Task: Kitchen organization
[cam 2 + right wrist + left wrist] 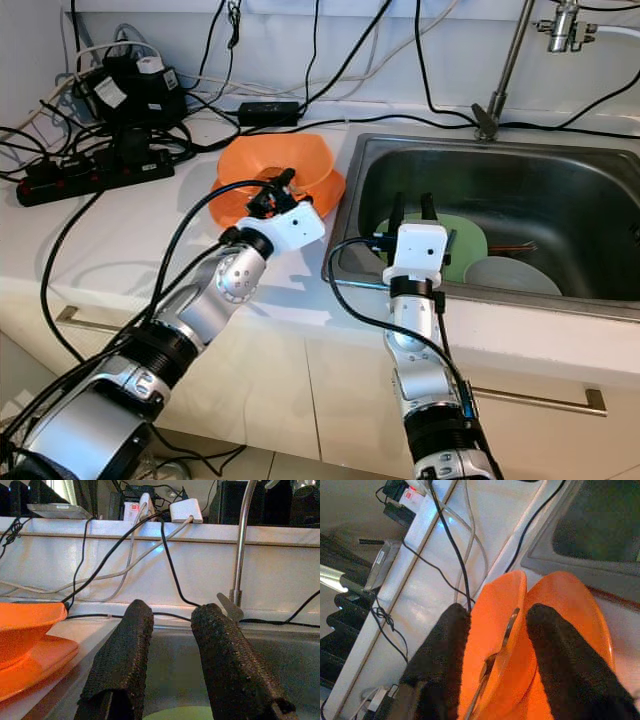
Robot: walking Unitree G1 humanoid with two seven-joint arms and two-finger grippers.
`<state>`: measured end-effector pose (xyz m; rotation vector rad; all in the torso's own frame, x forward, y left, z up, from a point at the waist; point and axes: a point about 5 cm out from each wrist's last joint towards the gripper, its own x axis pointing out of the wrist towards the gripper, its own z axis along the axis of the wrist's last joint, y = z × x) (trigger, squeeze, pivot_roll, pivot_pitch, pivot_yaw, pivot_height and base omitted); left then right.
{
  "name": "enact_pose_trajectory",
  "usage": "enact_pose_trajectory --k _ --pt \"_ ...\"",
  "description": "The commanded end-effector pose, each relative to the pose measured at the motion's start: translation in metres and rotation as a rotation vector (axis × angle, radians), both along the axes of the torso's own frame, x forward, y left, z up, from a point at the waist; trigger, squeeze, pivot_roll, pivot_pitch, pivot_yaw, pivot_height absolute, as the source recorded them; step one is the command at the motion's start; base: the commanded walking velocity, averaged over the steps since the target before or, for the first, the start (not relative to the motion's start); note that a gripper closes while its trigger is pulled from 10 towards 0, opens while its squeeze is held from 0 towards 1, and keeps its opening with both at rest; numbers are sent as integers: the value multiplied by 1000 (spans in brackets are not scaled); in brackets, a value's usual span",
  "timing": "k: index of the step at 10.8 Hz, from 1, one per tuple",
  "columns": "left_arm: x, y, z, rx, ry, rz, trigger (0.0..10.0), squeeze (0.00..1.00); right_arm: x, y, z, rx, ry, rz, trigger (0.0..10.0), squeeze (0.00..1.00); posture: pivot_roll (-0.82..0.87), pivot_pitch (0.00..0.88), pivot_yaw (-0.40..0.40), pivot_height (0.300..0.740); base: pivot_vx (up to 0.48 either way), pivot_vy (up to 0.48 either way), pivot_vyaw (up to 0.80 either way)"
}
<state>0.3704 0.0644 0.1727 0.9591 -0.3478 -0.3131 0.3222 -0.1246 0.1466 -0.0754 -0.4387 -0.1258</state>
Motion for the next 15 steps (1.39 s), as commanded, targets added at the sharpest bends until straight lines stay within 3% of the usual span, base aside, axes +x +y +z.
enact_pose_trajectory --k 1,10,13,14,15 --pt "2 -1 4 -1 -13 2 0 0 2 2 1 -3 0 5 10000 0 32 0 80 740 0 0 0" --pt "2 -3 2 3 -5 -5 0 0 1 3 0 -3 3 9 10000 0 31 0 78 740 0 0 0" --pt "0 -3 10 24 -80 -26 0 0 2 3 0 -4 4 12 10000 0 34 0 72 740 0 0 0" --pt "-1 -5 17 72 -161 -32 1725 0 2 3 0 -5 4 12 10000 0 34 0 72 740 0 0 0" --pt "-3 -6 26 99 -238 -33 10000 0 2 3 1 -5 3 12 10000 0 35 0 70 740 0 0 0"
